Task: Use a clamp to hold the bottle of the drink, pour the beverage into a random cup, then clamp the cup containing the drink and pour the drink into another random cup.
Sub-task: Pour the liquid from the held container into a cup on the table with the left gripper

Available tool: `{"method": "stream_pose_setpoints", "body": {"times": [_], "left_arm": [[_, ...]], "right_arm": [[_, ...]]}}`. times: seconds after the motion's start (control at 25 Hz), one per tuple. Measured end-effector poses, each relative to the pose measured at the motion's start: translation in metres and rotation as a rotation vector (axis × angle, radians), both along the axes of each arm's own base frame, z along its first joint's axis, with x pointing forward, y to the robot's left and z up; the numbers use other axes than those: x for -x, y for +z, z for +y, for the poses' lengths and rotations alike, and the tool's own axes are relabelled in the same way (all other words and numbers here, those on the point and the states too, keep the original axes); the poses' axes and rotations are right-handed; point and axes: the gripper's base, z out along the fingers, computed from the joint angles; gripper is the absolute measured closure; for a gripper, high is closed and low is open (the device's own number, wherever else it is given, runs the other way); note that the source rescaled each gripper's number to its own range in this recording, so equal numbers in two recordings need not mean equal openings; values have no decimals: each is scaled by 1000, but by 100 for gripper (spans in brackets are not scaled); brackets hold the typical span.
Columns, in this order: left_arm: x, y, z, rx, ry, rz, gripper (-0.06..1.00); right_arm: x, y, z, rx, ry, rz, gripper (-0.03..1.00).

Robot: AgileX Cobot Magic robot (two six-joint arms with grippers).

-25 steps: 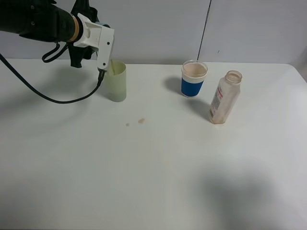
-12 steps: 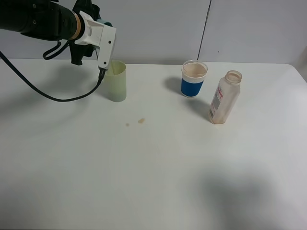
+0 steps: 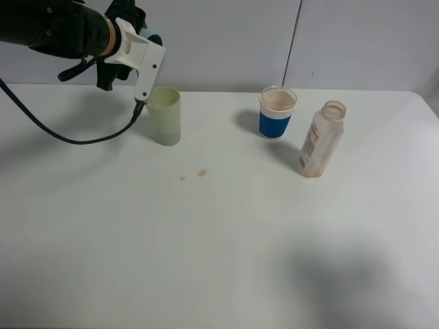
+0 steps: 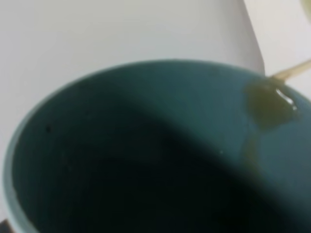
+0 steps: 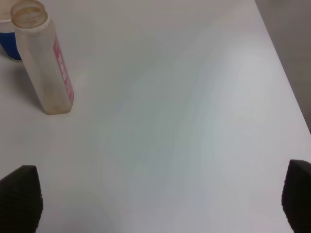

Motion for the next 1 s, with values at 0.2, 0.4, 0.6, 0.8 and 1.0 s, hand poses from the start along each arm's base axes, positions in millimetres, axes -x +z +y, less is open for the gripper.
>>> {"method": "stream_pose_setpoints", "body": {"times": [0.2,0.4,0.6,0.8,1.0], "left_arm": [[1,0,-3,-23,-9,-10,93],[3,1,-8,-45,-27,-17,93],[3,1,-8,-55,-31,-20,93],[3,1,-8,-58,-30,-20,93],[4,0,-8,3,9,2,93]], "right_arm": [[0,0,0,0,0,0,-3],[0,0,0,0,0,0,-3],[0,0,0,0,0,0,-3],[0,0,0,0,0,0,-3],[0,0,0,0,0,0,-3]]}}
